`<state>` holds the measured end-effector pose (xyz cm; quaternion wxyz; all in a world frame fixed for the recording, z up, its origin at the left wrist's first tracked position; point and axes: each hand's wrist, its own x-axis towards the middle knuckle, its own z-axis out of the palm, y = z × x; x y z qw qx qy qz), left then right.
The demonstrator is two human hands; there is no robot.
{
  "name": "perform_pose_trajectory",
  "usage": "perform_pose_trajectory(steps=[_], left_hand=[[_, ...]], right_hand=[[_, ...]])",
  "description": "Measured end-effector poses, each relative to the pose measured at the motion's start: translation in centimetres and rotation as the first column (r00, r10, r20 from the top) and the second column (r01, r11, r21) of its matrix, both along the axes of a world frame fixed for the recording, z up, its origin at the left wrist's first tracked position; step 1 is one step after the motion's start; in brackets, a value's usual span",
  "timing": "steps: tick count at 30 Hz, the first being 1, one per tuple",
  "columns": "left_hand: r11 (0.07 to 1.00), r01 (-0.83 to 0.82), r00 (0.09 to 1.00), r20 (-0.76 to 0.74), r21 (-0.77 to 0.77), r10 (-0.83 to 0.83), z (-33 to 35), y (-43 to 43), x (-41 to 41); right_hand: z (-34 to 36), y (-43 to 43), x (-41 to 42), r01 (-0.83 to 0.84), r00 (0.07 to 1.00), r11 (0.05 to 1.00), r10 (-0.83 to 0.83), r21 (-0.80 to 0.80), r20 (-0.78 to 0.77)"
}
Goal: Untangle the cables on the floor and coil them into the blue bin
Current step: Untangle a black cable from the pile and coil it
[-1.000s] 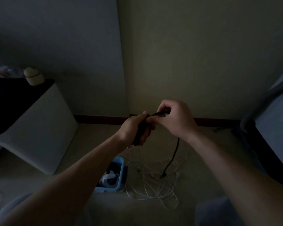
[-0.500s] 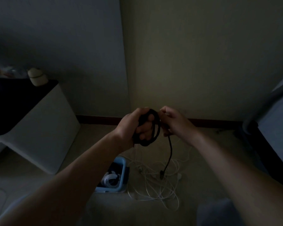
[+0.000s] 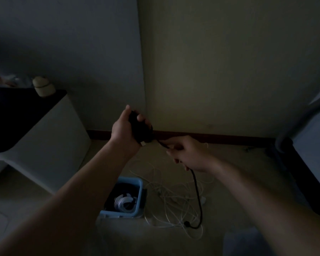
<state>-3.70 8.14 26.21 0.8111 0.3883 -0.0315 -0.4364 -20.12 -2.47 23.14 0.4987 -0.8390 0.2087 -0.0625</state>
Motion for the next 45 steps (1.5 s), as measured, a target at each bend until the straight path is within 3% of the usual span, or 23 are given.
perform_pose_trajectory(steps=[6,11,13,15,18,19,23,28,32,36,45], left_hand=[[0.983,-0.127,0.984,0.145,0.13,0.108,0.2,-0.1,-0.6],[0.955,-0.167,0.892,0.451,0.245,0.04,0.5,-0.1,-2.7],[0.934,-0.18,0.803,0.594,0.308,-0.041,0.1,-0.1,-2.8],[0.886,-0.258,0.656,0.743,0.386,-0.133,-0.8,-0.3,-2.3],[0.818,-0.335,0.39,0.859,0.467,-0.331,-1.5,-0.4,-2.0],[0.823,-0.3,0.366,0.855,0.482,-0.367,-1.7,-0.4,-2.0],[0.865,0.05,0.535,0.718,0.499,-0.445,-1.4,-0.1,-3.4],[0.799,0.332,0.525,0.605,0.501,-0.598,-0.8,-0.4,-5.0],[0.833,0.38,0.584,0.594,0.402,-0.553,-0.1,0.1,-5.6],[0.831,0.421,0.641,0.528,0.364,-0.556,0.1,0.4,-5.4],[0.807,0.573,0.746,0.317,0.142,-0.586,0.1,0.2,-4.7]], right_hand=[[1.6,1.0,0.0,-0.048,0.999,0.999,0.048,-0.017,0.012],[2.5,1.7,0.1,-0.037,0.999,0.996,0.035,0.087,0.03],[3.2,2.0,-0.2,-0.088,0.996,0.974,0.08,0.209,0.047],[3.9,2.1,-0.4,-0.145,0.989,0.939,0.123,0.312,0.087],[4.4,1.7,-0.8,-0.141,0.983,0.93,0.092,0.338,0.156],[4.4,1.6,-1.0,-0.126,0.981,0.936,0.068,0.329,0.181],[4.6,0.9,-1.3,0.017,0.948,0.991,-0.059,0.135,0.312],[3.9,-0.9,-1.2,0.201,0.875,0.979,-0.185,0.012,0.447],[3.6,-2.1,-1.5,0.274,0.872,0.962,-0.256,0.018,0.418],[2.9,-2.5,-1.2,0.22,0.922,0.974,-0.228,0.061,0.313],[2.5,-1.8,-0.1,0.196,0.923,0.961,-0.247,0.195,0.294]])
